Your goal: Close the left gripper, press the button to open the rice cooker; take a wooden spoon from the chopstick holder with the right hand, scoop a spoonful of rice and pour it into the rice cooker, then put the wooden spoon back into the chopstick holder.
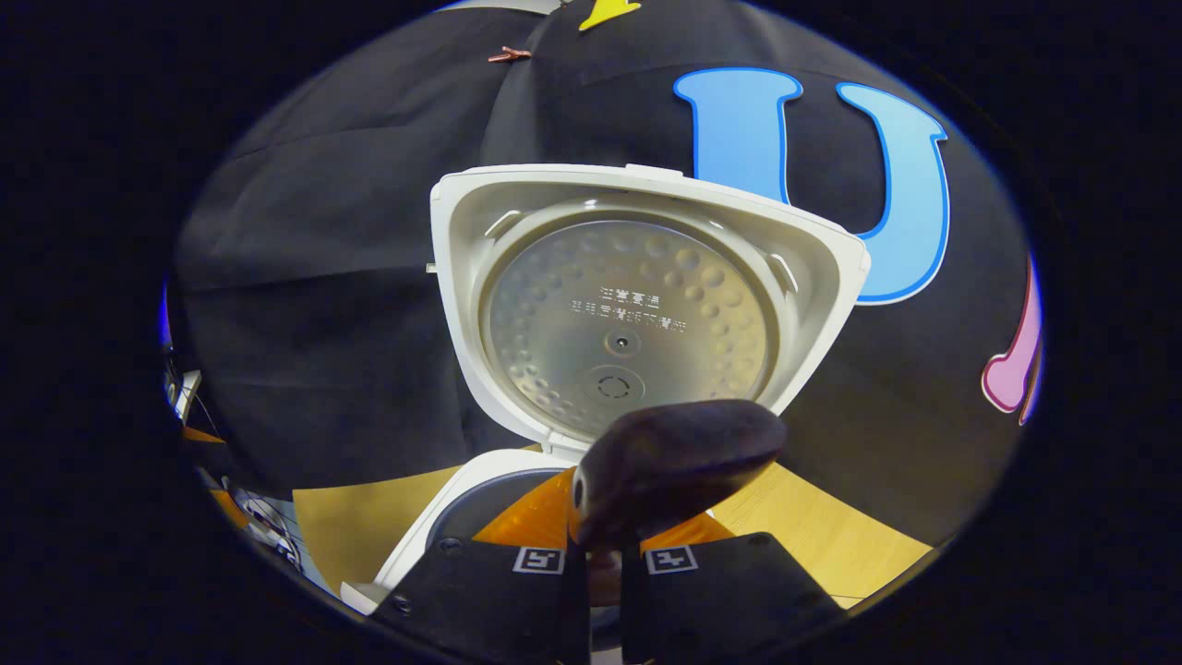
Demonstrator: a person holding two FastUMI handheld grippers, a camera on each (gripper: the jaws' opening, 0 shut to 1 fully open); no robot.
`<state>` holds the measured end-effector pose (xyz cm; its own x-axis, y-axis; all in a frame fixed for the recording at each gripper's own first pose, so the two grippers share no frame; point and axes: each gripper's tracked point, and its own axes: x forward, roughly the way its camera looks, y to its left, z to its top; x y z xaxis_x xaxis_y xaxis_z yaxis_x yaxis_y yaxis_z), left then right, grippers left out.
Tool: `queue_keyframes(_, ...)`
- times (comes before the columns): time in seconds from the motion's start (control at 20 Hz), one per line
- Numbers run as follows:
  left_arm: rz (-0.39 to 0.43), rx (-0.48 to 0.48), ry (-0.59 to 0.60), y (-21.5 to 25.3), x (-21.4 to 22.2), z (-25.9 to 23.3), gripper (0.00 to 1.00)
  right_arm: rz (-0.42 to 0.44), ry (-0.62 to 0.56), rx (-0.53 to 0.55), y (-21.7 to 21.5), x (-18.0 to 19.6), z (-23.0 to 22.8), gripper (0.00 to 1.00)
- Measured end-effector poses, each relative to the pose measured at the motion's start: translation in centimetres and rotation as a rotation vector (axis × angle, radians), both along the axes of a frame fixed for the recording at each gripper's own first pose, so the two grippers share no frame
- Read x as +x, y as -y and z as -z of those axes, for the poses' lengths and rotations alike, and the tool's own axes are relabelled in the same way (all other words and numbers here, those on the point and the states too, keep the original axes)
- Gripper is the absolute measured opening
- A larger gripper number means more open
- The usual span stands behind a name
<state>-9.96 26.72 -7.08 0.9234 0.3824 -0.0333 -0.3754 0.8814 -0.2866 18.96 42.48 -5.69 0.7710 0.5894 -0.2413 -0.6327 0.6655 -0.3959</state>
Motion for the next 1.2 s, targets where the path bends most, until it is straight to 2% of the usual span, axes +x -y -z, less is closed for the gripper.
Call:
queue_keyframes(0.3,0.011,0.01,0.007,0.4,0.1,-1.0,0.95,0.048,-0.081,0.112,1.7,0.2,-1.8,0.17)
queue_keyframes(0.55,0.042,0.024,0.037,1.4,0.6,-3.1,0.95,0.092,-0.102,0.225,4.8,-0.4,-5.6,0.17)
queue_keyframes(0.6,0.052,0.033,0.041,1.8,0.9,-3.6,0.9,0.103,-0.096,0.242,5.6,-0.5,-6.3,0.17)
queue_keyframes(0.65,0.065,0.045,0.044,2.3,1.2,-3.9,0.95,0.113,-0.092,0.262,6.6,-0.6,-7.1,0.17)
queue_keyframes(0.7,0.077,0.058,0.045,2.8,1.6,-4.4,0.9,0.129,-0.089,0.287,8.0,-0.7,-7.9,0.17)
queue_keyframes(0.75,0.093,0.069,0.046,3.0,2.4,-4.8,0.95,0.149,-0.091,0.312,9.6,-0.6,-8.9,0.17)
queue_keyframes(0.8,0.111,0.079,0.051,3.5,2.9,-5.3,0.95,0.172,-0.094,0.341,11.0,-0.6,-9.6,0.17)
queue_keyframes(0.85,0.13,0.088,0.055,4.0,3.4,-5.6,0.9,0.197,-0.097,0.374,12.6,-0.4,-10.3,0.17)
queue_keyframes(0.95,0.179,0.103,0.064,5.5,4.8,-6.4,0.95,0.254,-0.089,0.44,16.0,-0.1,-11.8,0.17)
queue_keyframes(1.2,0.311,0.155,0.086,9.4,8.3,-9.0,0.95,0.418,-0.012,0.552,26.5,-0.2,-15.5,0.17)
